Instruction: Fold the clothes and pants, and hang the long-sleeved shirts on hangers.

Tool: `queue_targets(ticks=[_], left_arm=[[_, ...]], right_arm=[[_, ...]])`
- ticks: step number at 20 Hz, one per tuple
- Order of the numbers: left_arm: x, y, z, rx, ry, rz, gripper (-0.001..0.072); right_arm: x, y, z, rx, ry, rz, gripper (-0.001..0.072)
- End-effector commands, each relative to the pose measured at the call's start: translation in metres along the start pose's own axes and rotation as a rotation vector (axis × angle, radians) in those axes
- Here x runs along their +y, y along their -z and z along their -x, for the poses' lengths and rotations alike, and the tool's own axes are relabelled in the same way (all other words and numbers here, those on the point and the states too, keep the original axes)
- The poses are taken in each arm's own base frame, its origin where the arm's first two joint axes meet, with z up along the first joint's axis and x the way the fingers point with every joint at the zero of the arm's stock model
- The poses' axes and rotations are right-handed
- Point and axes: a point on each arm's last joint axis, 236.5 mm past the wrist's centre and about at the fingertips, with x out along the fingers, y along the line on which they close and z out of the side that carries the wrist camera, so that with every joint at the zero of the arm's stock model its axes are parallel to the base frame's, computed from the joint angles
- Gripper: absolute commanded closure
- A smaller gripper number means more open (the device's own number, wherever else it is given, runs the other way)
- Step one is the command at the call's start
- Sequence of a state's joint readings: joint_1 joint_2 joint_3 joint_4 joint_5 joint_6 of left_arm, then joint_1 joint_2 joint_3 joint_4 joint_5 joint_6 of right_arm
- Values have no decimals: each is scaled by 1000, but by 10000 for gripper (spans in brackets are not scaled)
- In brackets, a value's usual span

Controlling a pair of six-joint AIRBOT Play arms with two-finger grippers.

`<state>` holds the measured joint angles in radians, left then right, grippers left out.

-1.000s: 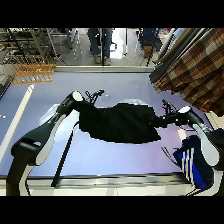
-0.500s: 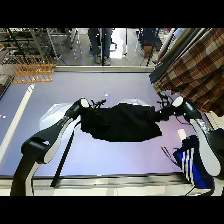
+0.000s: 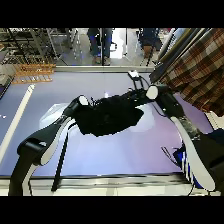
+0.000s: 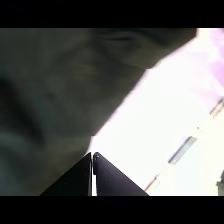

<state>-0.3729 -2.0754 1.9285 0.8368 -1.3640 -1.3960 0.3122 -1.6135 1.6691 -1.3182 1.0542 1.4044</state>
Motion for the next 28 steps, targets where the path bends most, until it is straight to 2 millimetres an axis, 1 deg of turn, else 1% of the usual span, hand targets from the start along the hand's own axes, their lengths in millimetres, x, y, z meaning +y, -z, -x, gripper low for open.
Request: queue_targets(ticks=[1, 3, 5, 6, 7, 9, 10, 11, 13, 14, 15, 17, 19, 20, 21, 23, 25, 26, 28], left_arm=[[-3, -13, 36, -74, -7, -10, 700], [2, -19, 65, -124, -15, 1, 700], [11, -24, 95, -171, -24, 19, 700], [19, -21, 106, -174, -36, 39, 700], [33, -15, 115, -158, -72, 53, 700], [71, 2, 127, -106, -193, 93, 700], [85, 8, 132, -88, -244, 101, 701], [95, 10, 136, -84, -275, 110, 701], [113, 14, 144, -81, -330, 122, 700], [125, 17, 150, -77, -373, 139, 700], [137, 20, 156, -73, -420, 152, 701], [149, 22, 164, -79, -444, 166, 700], [155, 21, 166, -84, -448, 157, 700], [155, 22, 162, -74, -436, 148, 700], [148, 21, 151, -58, -398, 132, 700], [129, 18, 127, -38, -316, 105, 700], [114, 16, 110, -17, -309, 49, 700], [108, 15, 104, -9, -312, 22, 700], [97, 15, 95, 4, -311, -7, 700]], right_arm=[[26, 1, -18, 11, -15, 53, 676], [24, 4, -22, 23, -12, 52, 676], [20, 3, -21, 18, -6, 50, 676], [19, 2, -21, 17, 0, 58, 676], [17, 3, -21, 18, 5, 62, 676], [16, 1, -21, 13, 11, 67, 676], [17, -2, -21, 0, 11, 77, 676], [20, -7, -22, -21, 10, 104, 676], [36, -17, -24, -67, 4, 194, 676], [44, -20, -26, -83, 0, 220, 676], [47, -20, -29, -81, 2, 232, 676], [43, -10, -33, -41, 10, 186, 676], [26, 1, -31, 8, 36, 124, 676], [17, 10, -30, 50, 44, 108, 676], [7, 22, -28, 101, 55, 82, 676], [-19, 50, -18, 212, 107, 47, 677], [-43, 74, -5, 260, 153, 17, 677], [-51, 89, 4, 280, 170, 2, 677], [-70, 132, 26, 325, 207, -51, 677]])
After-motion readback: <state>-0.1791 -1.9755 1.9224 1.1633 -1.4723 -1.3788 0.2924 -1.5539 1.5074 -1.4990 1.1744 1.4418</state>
